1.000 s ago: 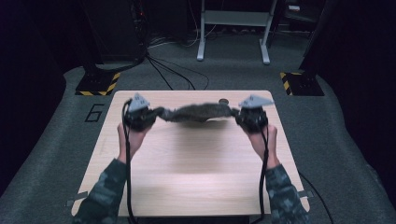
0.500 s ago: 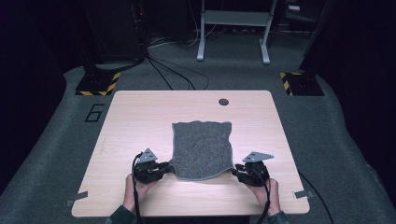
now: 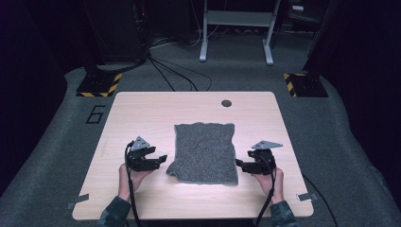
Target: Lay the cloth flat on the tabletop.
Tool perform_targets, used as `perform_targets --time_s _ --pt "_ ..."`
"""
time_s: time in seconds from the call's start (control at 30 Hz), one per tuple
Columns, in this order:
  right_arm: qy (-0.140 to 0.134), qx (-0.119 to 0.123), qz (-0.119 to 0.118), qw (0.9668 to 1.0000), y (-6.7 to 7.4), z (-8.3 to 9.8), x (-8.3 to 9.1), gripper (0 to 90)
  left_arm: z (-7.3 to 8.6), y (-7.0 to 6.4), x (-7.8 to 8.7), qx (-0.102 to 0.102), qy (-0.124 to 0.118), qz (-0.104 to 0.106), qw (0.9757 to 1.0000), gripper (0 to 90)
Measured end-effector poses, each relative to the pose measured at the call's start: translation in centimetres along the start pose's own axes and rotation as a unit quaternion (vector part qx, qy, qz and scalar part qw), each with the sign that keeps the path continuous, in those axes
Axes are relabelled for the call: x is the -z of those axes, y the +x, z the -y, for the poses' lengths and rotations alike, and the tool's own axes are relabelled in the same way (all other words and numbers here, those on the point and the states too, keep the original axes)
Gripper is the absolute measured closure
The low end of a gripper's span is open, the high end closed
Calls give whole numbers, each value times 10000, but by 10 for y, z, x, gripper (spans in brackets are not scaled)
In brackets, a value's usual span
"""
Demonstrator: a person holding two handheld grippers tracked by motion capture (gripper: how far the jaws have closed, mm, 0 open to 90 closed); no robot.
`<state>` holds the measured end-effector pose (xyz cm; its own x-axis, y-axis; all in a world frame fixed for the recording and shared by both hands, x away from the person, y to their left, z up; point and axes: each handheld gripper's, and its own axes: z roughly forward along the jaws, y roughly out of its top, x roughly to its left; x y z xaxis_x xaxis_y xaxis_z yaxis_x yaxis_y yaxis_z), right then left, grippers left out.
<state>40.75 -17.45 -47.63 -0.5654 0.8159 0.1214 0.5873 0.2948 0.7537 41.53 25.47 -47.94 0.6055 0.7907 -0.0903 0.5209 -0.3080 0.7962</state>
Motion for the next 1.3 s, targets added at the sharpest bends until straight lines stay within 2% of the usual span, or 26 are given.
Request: perform_targets --time_s 0.07,0.1,0.13,0.17,0.23,0.27,0.4,0.47,0.5,0.57,0.6,0.63,0.67,0.7,0.83,1.0,1.13,1.3 --pt "135 3 39 9999 -1 -3 -13 250 -3 1 -12 -31 117 -131 9998 302" --pt "163 -38 30 9999 0 -4 -19 253 -3 1 -12 -31 117 -131 9998 302" --pt "202 -16 91 9998 0 -6 -24 239 -6 3 -25 18 202 -195 9996 292" --pt "223 -30 104 9997 1 -7 -29 217 -8 4 -30 65 224 -174 9996 289" --pt "273 -79 130 9995 2 -8 -36 219 -10 2 -40 -13 226 -284 9993 286" --pt "314 -69 155 9994 3 -9 -39 212 -11 2 -45 -49 308 -244 9992 285" --pt "368 -75 207 9991 3 -6 -47 200 -15 -2 -57 -147 459 -247 9985 276" --pt "393 -131 225 9989 4 -4 -49 188 -16 -3 -64 -117 484 -280 9984 276" --pt "374 -62 245 9990 3 -3 -50 186 -15 -3 -66 -145 578 -241 9979 274" --pt "455 -33 324 9984 5 -2 -53 163 -14 -2 -72 -67 596 -257 9979 259" --pt "509 -49 374 9980 7 -1 -55 160 -13 -1 -73 -87 691 -253 9973 253" --pt "535 62 421 9977 7 -1 -56 153 -13 -1 -76 -74 713 -284 9970 249" --pt "588 59 447 9973 9 0 -58 149 -12 -1 -77 -130 775 -308 9964 248" --pt "604 133 475 9970 9 1 -60 141 -11 -2 -79 -93 769 -340 9964 246" --pt "691 184 512 9961 11 4 -62 132 -11 -4 -79 -311 914 -469 9942 258" --pt "800 348 512 9949 11 4 -61 135 -10 -4 -77 -402 900 -568 9935 254" --pt "832 352 469 9948 7 6 -57 125 -9 0 -73 -438 927 -679 9924 252" --pt "684 415 459 9957 2 14 -52 101 -6 6 -68 -373 920 -657 9929 252"
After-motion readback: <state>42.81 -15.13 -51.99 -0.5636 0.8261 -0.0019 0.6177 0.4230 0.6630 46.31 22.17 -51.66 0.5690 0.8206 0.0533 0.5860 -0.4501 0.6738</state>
